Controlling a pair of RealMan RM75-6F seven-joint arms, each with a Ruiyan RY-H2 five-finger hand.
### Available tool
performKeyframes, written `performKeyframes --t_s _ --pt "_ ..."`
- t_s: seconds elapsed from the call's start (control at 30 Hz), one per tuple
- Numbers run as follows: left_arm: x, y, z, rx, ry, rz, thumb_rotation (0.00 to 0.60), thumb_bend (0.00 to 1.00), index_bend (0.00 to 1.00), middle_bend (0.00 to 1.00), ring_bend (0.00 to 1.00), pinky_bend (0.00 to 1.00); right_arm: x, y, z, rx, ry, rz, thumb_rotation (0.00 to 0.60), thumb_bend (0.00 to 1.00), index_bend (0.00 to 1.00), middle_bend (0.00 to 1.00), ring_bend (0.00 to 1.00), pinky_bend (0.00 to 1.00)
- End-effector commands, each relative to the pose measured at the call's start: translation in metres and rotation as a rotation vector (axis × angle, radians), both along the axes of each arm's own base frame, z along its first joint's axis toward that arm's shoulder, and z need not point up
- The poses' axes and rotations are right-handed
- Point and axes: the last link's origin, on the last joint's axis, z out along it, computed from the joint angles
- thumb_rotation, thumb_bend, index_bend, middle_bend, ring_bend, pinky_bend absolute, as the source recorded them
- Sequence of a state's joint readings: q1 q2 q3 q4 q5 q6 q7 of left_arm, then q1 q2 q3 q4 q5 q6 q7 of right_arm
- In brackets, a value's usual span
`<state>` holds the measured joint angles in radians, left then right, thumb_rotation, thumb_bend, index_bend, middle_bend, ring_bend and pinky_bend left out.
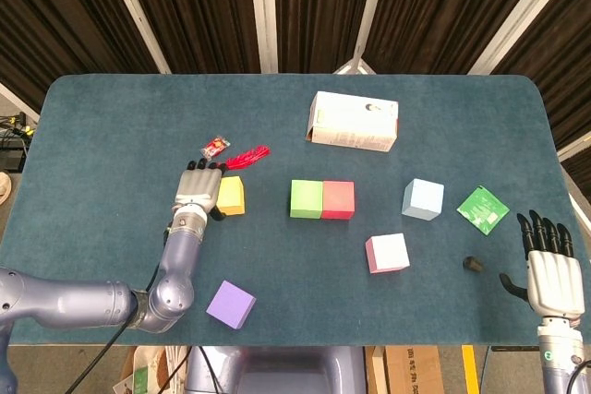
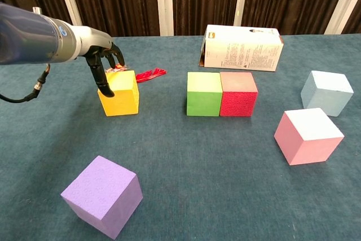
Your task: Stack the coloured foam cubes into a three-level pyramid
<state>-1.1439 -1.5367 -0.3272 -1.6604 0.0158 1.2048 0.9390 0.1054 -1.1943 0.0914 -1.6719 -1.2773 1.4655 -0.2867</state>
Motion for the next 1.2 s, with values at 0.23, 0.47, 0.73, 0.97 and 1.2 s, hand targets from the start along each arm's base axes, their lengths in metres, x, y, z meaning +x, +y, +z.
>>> performKeyframes --t_s 0.23,0.47,0.73,0.97,1.2 --pt "-0.003 0.003 -0.010 -0.016 0.008 -0.003 0.600 0.27 0.20 0.18 0.00 0.00 -0.001 -0.001 -0.001 -0.001 0.003 -0.013 0.600 0.21 0.00 0.00 0.00 0.00" --pt "-0.002 0.006 -0.014 -0.010 0.001 -0.010 0.600 0.30 0.23 0.22 0.00 0.00 -0.001 -0.001 -0.002 -0.003 0.004 -0.020 0.600 0.21 0.00 0.00 0.00 0.00" --pt "-0.002 0.007 -0.014 -0.002 0.007 -0.009 0.600 0.31 0.24 0.24 0.00 0.00 -0.001 -0.001 -0.003 -0.005 0.000 -0.030 0.600 0.21 0.00 0.00 0.00 0.00" --pt "-0.002 0.008 -0.013 0.004 0.012 -0.009 0.600 0.31 0.27 0.27 0.00 0.00 -0.002 -0.001 -0.003 -0.006 -0.006 -0.045 0.600 0.21 0.00 0.00 0.00 0.00" --pt "-0.002 0.008 -0.011 0.008 0.019 -0.008 0.600 0.33 0.30 0.31 0.00 0.00 -0.001 -0.001 -0.002 -0.014 -0.019 -0.055 0.600 0.21 0.00 0.00 0.00 0.00"
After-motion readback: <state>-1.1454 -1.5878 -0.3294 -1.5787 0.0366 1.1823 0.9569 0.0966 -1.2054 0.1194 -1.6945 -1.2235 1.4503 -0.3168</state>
